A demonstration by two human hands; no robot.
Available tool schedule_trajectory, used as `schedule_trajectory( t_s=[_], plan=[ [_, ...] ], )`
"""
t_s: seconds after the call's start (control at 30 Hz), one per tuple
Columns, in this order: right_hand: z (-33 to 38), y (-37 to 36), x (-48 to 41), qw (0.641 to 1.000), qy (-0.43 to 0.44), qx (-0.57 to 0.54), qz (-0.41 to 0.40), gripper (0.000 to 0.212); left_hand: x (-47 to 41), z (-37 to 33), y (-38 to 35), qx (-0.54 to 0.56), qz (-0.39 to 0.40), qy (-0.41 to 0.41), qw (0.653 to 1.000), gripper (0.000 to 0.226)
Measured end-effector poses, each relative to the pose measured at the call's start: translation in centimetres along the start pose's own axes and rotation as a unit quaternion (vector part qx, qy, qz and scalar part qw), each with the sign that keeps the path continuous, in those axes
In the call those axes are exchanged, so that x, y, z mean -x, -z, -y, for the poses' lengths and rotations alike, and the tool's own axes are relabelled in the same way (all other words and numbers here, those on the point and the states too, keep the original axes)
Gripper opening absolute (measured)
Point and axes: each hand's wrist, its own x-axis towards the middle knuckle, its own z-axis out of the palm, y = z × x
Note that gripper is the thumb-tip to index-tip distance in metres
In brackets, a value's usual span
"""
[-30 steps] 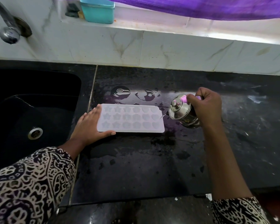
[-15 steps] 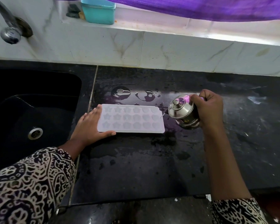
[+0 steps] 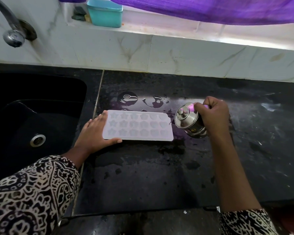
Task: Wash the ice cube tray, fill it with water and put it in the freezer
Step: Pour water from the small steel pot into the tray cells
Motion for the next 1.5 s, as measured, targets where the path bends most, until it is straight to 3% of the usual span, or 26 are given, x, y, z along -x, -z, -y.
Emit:
schedule_trajectory(
  t_s=[0.17, 0.27, 0.43, 0.73, 0.9, 1.17, 1.5],
  plan=[
    [-0.2, -0.2, -0.3, 1.0, -0.008, -0.012, 0.001, 0.034, 0.0, -0.1, 0.1, 0.002, 0.003, 0.001, 1.0, 0.133],
    [-0.3, -0.3, -0.6, 0.992, -0.062, -0.11, -0.01, 0.037, 0.0, 0.0, 0.0, 0.0, 0.006, 0.002, 1.0, 0.134],
    [-0.1, -1.6, -1.3, 0.95, -0.161, -0.268, -0.029, 0.032, 0.0, -0.2, 0.1, 0.005, 0.013, 0.005, 1.0, 0.136],
    [1.7, -9.9, -4.1, 0.878, -0.228, -0.421, -0.018, 0.03, 0.1, -0.3, 0.2, 0.001, 0.019, 0.011, 1.0, 0.14],
    [1.0, -15.5, -5.7, 0.864, -0.243, -0.441, -0.01, 0.03, 0.0, -0.1, 0.2, 0.016, 0.016, 0.016, 1.0, 0.14],
    [-1.7, -20.3, -5.9, 0.819, -0.331, -0.463, -0.077, 0.014, 0.0, 0.0, 0.2, 0.025, 0.017, 0.017, 0.999, 0.136],
    [-2.2, -21.3, -6.3, 0.848, -0.31, -0.428, -0.044, 0.022, 0.2, 0.1, 0.3, 0.043, 0.012, 0.018, 0.999, 0.136]
  ],
)
